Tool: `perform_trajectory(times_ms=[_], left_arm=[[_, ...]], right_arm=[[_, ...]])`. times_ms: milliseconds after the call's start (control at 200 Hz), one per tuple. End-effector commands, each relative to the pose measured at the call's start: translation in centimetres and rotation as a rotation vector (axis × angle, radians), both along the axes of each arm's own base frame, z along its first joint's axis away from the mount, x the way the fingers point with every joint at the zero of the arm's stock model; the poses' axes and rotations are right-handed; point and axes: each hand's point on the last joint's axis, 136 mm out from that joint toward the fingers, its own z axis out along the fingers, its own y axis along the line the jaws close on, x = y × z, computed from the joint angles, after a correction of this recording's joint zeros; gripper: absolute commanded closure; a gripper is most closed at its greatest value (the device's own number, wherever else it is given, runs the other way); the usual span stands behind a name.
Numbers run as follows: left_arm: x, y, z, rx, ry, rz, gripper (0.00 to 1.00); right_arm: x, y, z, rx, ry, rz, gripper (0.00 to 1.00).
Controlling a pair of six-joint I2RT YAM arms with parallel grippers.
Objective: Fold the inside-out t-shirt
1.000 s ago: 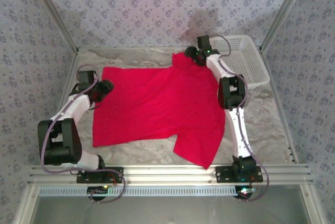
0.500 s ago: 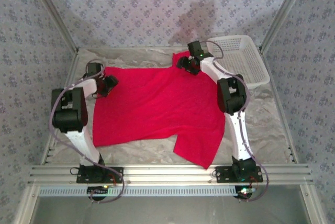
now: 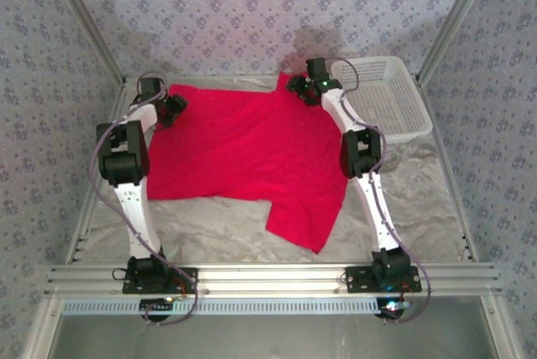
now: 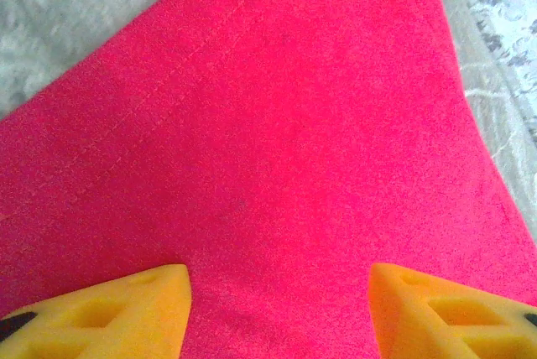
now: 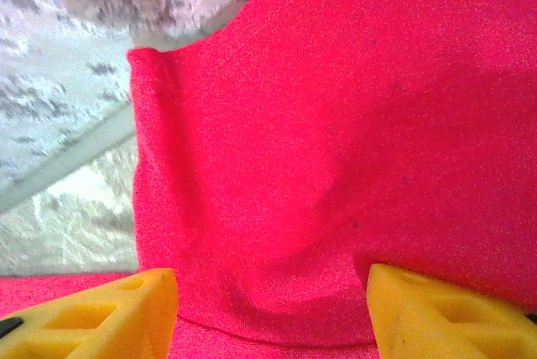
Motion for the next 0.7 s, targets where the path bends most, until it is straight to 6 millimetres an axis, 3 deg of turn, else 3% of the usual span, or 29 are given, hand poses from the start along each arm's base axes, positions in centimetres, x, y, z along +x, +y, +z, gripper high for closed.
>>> perform_trajectory(times_ms=[0,70,130,210,290,405,535,695], left_arm=[[-0.9,0.3,-1.1,0.002,0.055,-0.025,0.40],[-1.1,0.3,2.2,0.025,-0.009,-0.037,0.39],[-2.5,0.6,5.2,0.052,-0.050,-0.025,0.38],[-5.8,0.8,8.4,0.083,-0.076,-0.006,0.38],[-10.6,1.4,9.7,0.124,-0.026,0.029,0.38],[-17.6,1.9,9.4,0.149,0.061,0.063,0.39],[-24.4,3.4,7.6,0.137,0.128,0.129,0.41],[-29.2,6.2,5.3,0.075,0.187,0.231,0.47]], right_arm=[[0.7,-0.6,0.5,0.074,-0.004,-0.001,0.37],[0.1,0.4,3.9,0.085,-0.045,0.064,0.34],[-1.3,1.3,6.3,0.081,-0.045,0.124,0.32],[-4.5,2.0,8.9,0.052,-0.003,0.178,0.30],[-8.7,1.3,10.0,-0.002,0.061,0.175,0.29],[-15.7,0.3,11.2,-0.096,0.114,0.167,0.29],[-24.6,-0.4,10.3,-0.270,0.171,0.238,0.31],[-32.7,-1.4,9.0,-0.399,0.178,0.251,0.36]])
